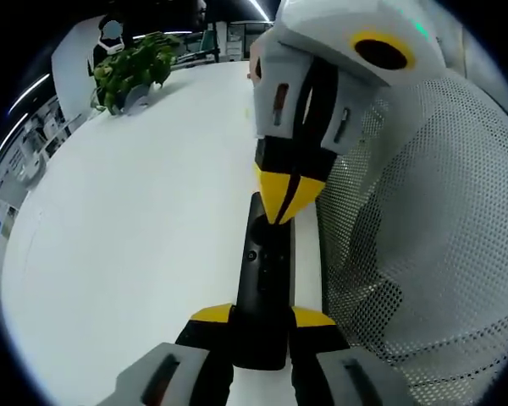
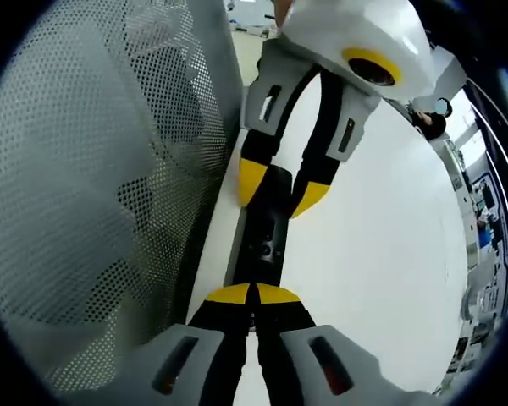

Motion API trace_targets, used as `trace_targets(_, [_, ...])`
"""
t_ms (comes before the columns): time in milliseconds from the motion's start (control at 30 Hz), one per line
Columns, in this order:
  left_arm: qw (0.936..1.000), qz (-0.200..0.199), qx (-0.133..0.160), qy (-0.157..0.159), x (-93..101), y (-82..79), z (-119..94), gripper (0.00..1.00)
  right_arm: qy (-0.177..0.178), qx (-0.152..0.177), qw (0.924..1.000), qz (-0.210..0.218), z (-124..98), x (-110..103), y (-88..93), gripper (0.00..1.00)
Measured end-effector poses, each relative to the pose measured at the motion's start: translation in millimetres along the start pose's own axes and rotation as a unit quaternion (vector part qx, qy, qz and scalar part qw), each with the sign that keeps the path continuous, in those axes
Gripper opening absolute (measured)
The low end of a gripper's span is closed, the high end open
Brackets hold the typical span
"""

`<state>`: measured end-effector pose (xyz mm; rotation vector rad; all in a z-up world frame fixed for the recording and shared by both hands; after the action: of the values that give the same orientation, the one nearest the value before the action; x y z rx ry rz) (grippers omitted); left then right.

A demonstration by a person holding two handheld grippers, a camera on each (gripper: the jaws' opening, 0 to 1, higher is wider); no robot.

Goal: Press the specified remote control buttons in sequence, fully releasing each button before pressing the next.

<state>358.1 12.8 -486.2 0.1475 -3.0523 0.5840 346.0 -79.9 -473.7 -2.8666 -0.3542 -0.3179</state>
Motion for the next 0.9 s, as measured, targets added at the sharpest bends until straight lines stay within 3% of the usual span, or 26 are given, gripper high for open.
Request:
trace_targets(500, [1.0000, 0.005, -0.004, -0.002, 0.8, -0.3, 0.4, 0.24, 0.013, -0.014, 0.9981, -0.059, 1.7, -2.8, -2.8, 0.00])
trace_targets(767, [0.9999, 0.008, -0.006, -0.003, 1.2, -0.4, -0.1, 0.24, -0.010, -0.026, 0.9990, -0.036, 2.9, 0.2, -3.6, 0.00])
trace_targets(800, [0.9999, 0.008, -0.006, -0.003, 1.1, -0.4, 0.0, 0.24, -0.012, -0.022, 0.9993, -0.028, 2.8, 0.6, -2.9, 0.00])
trace_targets(833, [1.0000, 0.008, -0.006, -0.003, 1.1, -0.3, -0.1, 0.24, -0.020, -0.011, 0.9997, 0.010, 2.9, -0.4, -2.2, 0.00])
trace_targets(900, [1.0000, 0.006, -0.003, -0.001, 0.9, 0.1, -0.4, 0.24, -0.045, 0.039, 0.9922, 0.109, 2.7, 3.1, 2.3, 0.00])
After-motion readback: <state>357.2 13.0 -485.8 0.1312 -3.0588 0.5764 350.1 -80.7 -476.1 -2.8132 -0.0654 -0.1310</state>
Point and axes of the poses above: the point that each gripper's makers call its tool centre point, and the gripper's own axes: z roughly forward along the fingers, x roughly to its right, y roughly out of its underside, the point moved 4 cm from there along -z, roughly backward along the fingers, and after that the axes turned 11 degrees about -x, right-handed, at the moved point
